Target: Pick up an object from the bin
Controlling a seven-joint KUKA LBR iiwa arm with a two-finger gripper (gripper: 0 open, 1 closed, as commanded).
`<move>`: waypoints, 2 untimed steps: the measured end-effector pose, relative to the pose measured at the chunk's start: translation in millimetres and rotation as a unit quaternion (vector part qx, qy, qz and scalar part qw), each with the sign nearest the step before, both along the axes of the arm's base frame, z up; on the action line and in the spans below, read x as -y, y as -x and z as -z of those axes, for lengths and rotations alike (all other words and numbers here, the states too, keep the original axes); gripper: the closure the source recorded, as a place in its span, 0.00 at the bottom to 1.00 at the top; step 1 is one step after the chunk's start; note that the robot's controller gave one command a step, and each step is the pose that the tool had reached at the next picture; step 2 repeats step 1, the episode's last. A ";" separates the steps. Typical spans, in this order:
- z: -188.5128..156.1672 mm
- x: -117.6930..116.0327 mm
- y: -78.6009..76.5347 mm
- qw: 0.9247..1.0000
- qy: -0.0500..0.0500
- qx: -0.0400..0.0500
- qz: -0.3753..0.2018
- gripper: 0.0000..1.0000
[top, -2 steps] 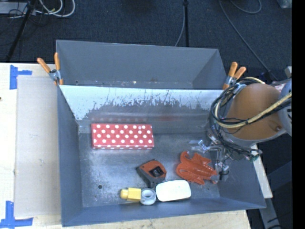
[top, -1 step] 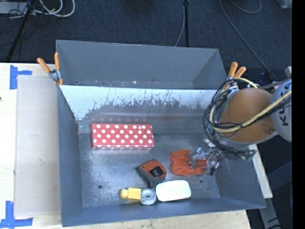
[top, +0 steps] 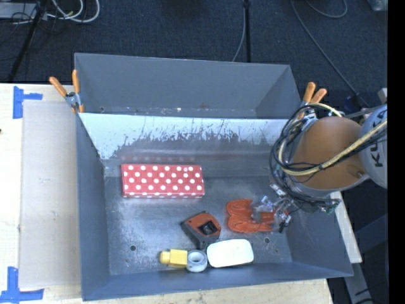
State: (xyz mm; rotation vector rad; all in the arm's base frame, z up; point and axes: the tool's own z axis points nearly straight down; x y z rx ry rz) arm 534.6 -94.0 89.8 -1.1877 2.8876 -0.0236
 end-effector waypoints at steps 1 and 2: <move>5.3 -0.9 -21.4 1.000 0.001 0.000 -0.028 1.00; 5.3 -0.9 -21.4 1.000 0.001 0.000 -0.028 1.00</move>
Offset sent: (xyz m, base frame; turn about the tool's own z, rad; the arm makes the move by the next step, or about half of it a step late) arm -0.0001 0.0131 0.1447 -0.7041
